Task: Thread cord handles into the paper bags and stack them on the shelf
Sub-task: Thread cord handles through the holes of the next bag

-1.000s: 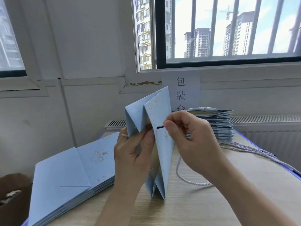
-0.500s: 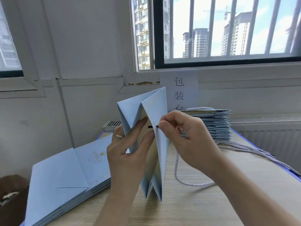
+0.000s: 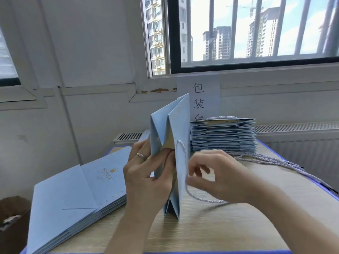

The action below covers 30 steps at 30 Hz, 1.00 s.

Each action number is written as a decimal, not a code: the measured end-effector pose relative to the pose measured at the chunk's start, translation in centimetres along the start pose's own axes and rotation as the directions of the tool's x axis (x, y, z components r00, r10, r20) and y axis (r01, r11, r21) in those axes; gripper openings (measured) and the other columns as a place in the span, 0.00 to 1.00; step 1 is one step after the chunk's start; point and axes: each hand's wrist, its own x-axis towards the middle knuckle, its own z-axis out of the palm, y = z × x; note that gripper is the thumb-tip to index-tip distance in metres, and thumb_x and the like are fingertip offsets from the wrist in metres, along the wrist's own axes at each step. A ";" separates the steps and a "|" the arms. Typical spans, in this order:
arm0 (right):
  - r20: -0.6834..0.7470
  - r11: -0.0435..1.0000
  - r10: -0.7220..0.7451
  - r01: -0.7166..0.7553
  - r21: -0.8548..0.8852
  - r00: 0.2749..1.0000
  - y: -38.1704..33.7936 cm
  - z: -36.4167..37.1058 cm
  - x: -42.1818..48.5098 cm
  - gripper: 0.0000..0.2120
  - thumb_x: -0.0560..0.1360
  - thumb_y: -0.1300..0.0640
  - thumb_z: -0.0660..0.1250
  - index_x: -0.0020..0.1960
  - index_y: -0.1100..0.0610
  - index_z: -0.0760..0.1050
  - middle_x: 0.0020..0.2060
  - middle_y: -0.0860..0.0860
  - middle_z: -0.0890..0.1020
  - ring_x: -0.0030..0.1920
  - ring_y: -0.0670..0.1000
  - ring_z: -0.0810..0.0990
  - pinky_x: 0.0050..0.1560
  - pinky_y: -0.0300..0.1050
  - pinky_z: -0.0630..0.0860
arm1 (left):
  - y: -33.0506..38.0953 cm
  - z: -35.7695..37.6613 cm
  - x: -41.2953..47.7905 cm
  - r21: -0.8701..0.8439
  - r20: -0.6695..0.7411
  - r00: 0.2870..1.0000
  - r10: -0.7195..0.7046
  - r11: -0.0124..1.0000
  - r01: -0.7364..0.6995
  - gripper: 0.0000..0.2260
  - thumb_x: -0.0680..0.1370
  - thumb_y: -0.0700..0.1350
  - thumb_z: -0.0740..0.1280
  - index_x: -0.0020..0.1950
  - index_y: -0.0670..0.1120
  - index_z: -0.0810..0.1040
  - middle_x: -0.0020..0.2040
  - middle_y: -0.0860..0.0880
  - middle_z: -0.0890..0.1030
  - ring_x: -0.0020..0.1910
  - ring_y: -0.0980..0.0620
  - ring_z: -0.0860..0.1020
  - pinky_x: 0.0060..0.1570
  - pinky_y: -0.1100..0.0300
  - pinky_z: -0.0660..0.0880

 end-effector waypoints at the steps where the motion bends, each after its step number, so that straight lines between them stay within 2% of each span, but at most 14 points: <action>1: 0.107 0.993 0.032 -0.019 -0.116 0.994 0.7 0.1 -1.1 0.14 0.73 0.35 0.62 0.41 0.45 0.73 0.36 0.40 0.76 0.40 0.43 0.73 0.45 0.42 0.73 | 0.0 0.0 -0.2 0.016 0.014 1.000 0.005 1.000 -0.005 0.07 0.75 0.44 0.67 0.46 0.50 0.85 0.51 0.62 0.81 0.56 0.53 0.77 0.48 0.58 0.75; 2: 0.195 0.982 0.083 -0.047 -0.184 0.977 1.1 0.2 -2.0 0.13 0.72 0.35 0.63 0.42 0.44 0.72 0.36 0.40 0.76 0.41 0.42 0.73 0.47 0.44 0.73 | -0.1 0.0 -0.3 0.038 0.023 1.000 -0.001 0.999 0.000 0.07 0.74 0.44 0.67 0.44 0.47 0.86 0.48 0.58 0.82 0.54 0.51 0.77 0.46 0.56 0.75; 4: 0.288 0.974 0.180 -0.131 -0.182 0.941 1.2 0.5 -3.2 0.13 0.73 0.37 0.65 0.42 0.45 0.70 0.36 0.43 0.76 0.39 0.42 0.72 0.45 0.46 0.74 | -0.2 -0.1 -0.6 0.079 0.032 0.999 -0.036 0.996 0.033 0.09 0.74 0.44 0.66 0.42 0.44 0.87 0.46 0.55 0.81 0.52 0.46 0.78 0.44 0.57 0.75; 7: 0.279 0.962 0.240 -0.188 -0.199 0.930 1.0 1.0 -3.0 0.12 0.75 0.40 0.66 0.44 0.47 0.71 0.36 0.44 0.76 0.38 0.44 0.72 0.43 0.47 0.73 | -0.1 -0.4 -1.1 0.081 0.048 0.992 -0.118 0.990 0.113 0.09 0.72 0.47 0.66 0.42 0.48 0.86 0.49 0.64 0.79 0.50 0.46 0.79 0.42 0.57 0.75; 9: 0.241 0.960 0.244 -0.199 -0.196 0.939 1.0 1.2 -2.7 0.13 0.78 0.41 0.65 0.42 0.50 0.72 0.37 0.47 0.78 0.40 0.47 0.73 0.43 0.49 0.73 | 0.0 -0.6 -1.4 0.061 0.068 0.983 -0.172 0.984 0.168 0.08 0.72 0.50 0.66 0.44 0.53 0.85 0.49 0.64 0.79 0.49 0.51 0.79 0.39 0.53 0.76; 11: 0.155 0.966 0.254 -0.240 -0.100 0.955 1.3 1.1 -2.8 0.21 0.79 0.43 0.63 0.34 0.54 0.70 0.30 0.50 0.76 0.33 0.48 0.72 0.39 0.51 0.72 | 0.1 -0.6 -1.5 0.053 0.088 0.971 -0.221 0.975 0.217 0.08 0.71 0.52 0.65 0.41 0.57 0.84 0.50 0.61 0.80 0.50 0.57 0.78 0.39 0.53 0.76; 13: -0.010 0.956 0.285 -0.284 0.079 0.958 1.5 0.8 -2.9 0.27 0.79 0.45 0.63 0.27 0.57 0.63 0.23 0.53 0.65 0.26 0.48 0.62 0.32 0.51 0.64 | 0.3 -0.5 -1.5 0.062 0.107 0.956 -0.272 0.962 0.266 0.08 0.69 0.54 0.65 0.37 0.59 0.84 0.50 0.58 0.80 0.49 0.60 0.78 0.41 0.57 0.75; 15: -0.099 0.930 0.315 -0.286 0.231 0.944 1.4 0.6 -2.8 0.27 0.77 0.46 0.62 0.26 0.59 0.57 0.23 0.52 0.58 0.27 0.49 0.56 0.30 0.50 0.56 | 0.4 -0.4 -1.6 0.094 0.150 0.938 -0.313 0.949 0.302 0.10 0.67 0.55 0.63 0.41 0.62 0.83 0.49 0.56 0.79 0.47 0.60 0.78 0.41 0.60 0.75; 17: -0.114 0.904 0.341 -0.292 0.313 0.933 1.3 0.6 -2.8 0.25 0.75 0.48 0.60 0.25 0.62 0.60 0.22 0.49 0.59 0.26 0.48 0.57 0.30 0.48 0.56 | 0.8 -0.4 -1.6 0.139 0.207 0.916 -0.344 0.937 0.320 0.09 0.66 0.55 0.63 0.42 0.66 0.80 0.47 0.53 0.78 0.44 0.57 0.78 0.40 0.59 0.75; 19: -0.118 0.874 0.380 -0.314 0.372 0.918 1.2 0.4 -2.8 0.22 0.73 0.50 0.58 0.26 0.64 0.69 0.19 0.46 0.63 0.24 0.45 0.62 0.30 0.43 0.59 | 1.0 -0.6 -1.7 0.185 0.243 0.894 -0.377 0.922 0.339 0.08 0.66 0.52 0.65 0.37 0.66 0.80 0.45 0.51 0.78 0.41 0.54 0.78 0.38 0.55 0.75; 23: -0.018 0.749 0.434 -0.350 0.563 0.901 1.0 0.6 -2.3 0.27 0.76 0.45 0.50 0.29 0.58 0.76 0.22 0.47 0.71 0.26 0.44 0.67 0.33 0.42 0.64 | 1.0 -1.2 -1.9 0.233 0.314 0.849 -0.424 0.902 0.364 0.07 0.66 0.54 0.65 0.29 0.63 0.79 0.37 0.49 0.78 0.36 0.52 0.76 0.34 0.59 0.68; 26: 0.106 0.624 0.455 -0.401 0.670 0.884 0.7 0.9 -1.9 0.30 0.81 0.44 0.49 0.35 0.63 0.77 0.19 0.49 0.71 0.21 0.46 0.66 0.27 0.35 0.64 | 0.7 -1.6 -2.4 0.230 0.336 0.826 -0.452 0.890 0.394 0.19 0.70 0.39 0.72 0.25 0.61 0.78 0.32 0.50 0.79 0.35 0.54 0.76 0.33 0.65 0.67; 27: 0.145 0.595 0.447 -0.414 0.689 0.883 0.6 1.0 -1.8 0.29 0.84 0.46 0.49 0.37 0.62 0.77 0.19 0.50 0.72 0.21 0.46 0.66 0.25 0.36 0.64 | 0.7 -1.7 -2.5 0.229 0.339 0.817 -0.466 0.883 0.409 0.19 0.70 0.38 0.71 0.24 0.59 0.78 0.29 0.51 0.78 0.33 0.54 0.75 0.33 0.63 0.67; 30: 0.233 0.552 0.386 -0.426 0.717 0.893 0.4 0.9 -1.9 0.20 0.86 0.53 0.54 0.39 0.59 0.75 0.25 0.52 0.78 0.23 0.48 0.70 0.26 0.37 0.65 | 0.7 -2.0 -2.5 0.196 0.320 0.805 -0.500 0.866 0.460 0.06 0.65 0.48 0.66 0.29 0.55 0.81 0.25 0.53 0.79 0.32 0.49 0.76 0.34 0.55 0.70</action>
